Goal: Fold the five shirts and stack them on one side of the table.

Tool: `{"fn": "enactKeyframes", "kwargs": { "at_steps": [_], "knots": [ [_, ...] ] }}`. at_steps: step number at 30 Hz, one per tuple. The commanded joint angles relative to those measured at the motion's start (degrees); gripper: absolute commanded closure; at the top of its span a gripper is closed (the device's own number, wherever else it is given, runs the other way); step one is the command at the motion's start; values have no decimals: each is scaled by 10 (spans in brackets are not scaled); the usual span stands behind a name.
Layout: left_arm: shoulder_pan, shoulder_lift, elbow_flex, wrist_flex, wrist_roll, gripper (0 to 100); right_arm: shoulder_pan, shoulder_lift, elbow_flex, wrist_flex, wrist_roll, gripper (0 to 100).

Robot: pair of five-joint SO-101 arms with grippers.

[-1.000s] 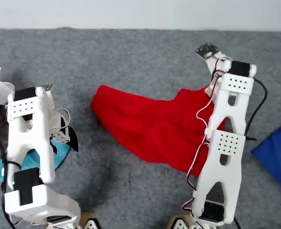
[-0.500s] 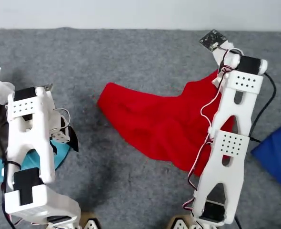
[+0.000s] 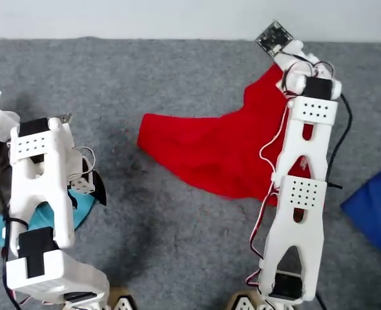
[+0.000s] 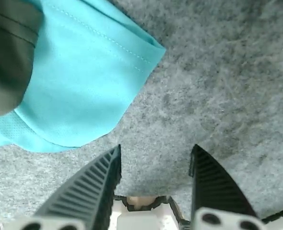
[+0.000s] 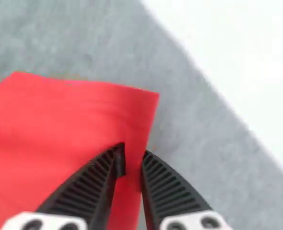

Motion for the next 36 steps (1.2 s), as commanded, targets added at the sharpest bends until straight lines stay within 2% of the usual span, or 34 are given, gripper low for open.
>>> {"fn": "enactKeyframes", "kwargs": {
  "at_steps": [1, 6, 9, 14, 20, 22, 30, 34, 36],
  "knots": [
    [1, -22, 0, 16, -4, 776, -15, -31, -21, -47, 5, 991],
    [1, -22, 0, 15, -4, 776, -22, -60, -11, -66, 3, 991],
    [2, -22, 1, 15, -4, 776, -20, -76, 33, -53, -34, 980],
    [2, -22, 26, 15, -4, 776, -20, -98, 73, -16, -102, 804],
    [2, -22, 41, 15, -4, 776, -23, -138, 75, 17, -108, 799],
    [2, -22, 41, 15, -4, 776, -21, -153, 73, 56, -110, 800],
    [2, -25, 43, 16, -4, 776, -10, -207, 77, 322, -112, 800],
    [0, -24, 44, 16, -4, 776, 26, -238, 115, 320, -157, 800],
    [1, -24, 44, 16, -4, 776, 36, -261, 178, 320, -171, 800]
  ]
}}
